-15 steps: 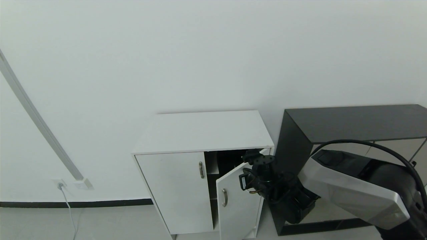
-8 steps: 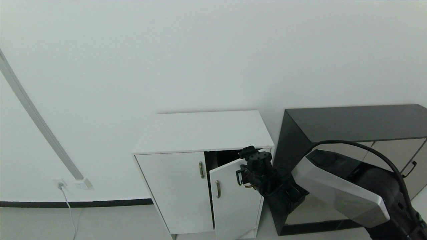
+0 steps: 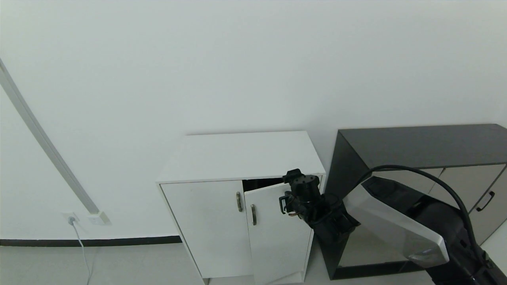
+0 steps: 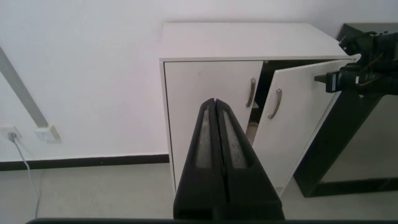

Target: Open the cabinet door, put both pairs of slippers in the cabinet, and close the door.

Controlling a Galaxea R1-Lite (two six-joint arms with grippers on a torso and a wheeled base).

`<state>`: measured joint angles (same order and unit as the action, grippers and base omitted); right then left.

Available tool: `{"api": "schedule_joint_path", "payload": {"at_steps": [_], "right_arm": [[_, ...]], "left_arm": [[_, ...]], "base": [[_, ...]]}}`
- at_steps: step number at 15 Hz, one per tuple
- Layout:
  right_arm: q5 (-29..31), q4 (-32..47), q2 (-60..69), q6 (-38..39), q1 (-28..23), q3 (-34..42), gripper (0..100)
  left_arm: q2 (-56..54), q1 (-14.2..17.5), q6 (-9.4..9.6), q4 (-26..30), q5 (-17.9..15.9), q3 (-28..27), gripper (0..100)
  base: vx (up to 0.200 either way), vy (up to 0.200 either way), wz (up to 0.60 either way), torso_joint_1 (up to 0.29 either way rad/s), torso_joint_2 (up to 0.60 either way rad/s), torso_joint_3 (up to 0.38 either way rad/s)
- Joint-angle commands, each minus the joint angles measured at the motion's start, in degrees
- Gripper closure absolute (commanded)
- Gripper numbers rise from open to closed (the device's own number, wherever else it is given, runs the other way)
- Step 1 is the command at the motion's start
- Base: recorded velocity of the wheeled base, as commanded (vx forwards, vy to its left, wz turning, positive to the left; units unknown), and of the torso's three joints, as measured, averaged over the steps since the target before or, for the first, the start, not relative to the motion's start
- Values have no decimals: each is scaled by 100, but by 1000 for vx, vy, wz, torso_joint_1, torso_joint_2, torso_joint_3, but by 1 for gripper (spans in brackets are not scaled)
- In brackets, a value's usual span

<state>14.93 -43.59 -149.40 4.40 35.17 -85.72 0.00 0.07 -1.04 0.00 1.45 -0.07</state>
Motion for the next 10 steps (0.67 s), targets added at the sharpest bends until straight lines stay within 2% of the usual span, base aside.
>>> {"api": "schedule_joint_path", "payload": {"at_steps": [1,10], "right_arm": [[1,53,-28,-1,-37,-138,100],[10,598,-292,-9,-177,-937,100]], "left_arm": [[0,1,-2,0,4,-1,100],[9,1,-11,0,13,-1,100]], "base": [[0,0,0,0,0,0],[0,0,0,0,0,0]]}}
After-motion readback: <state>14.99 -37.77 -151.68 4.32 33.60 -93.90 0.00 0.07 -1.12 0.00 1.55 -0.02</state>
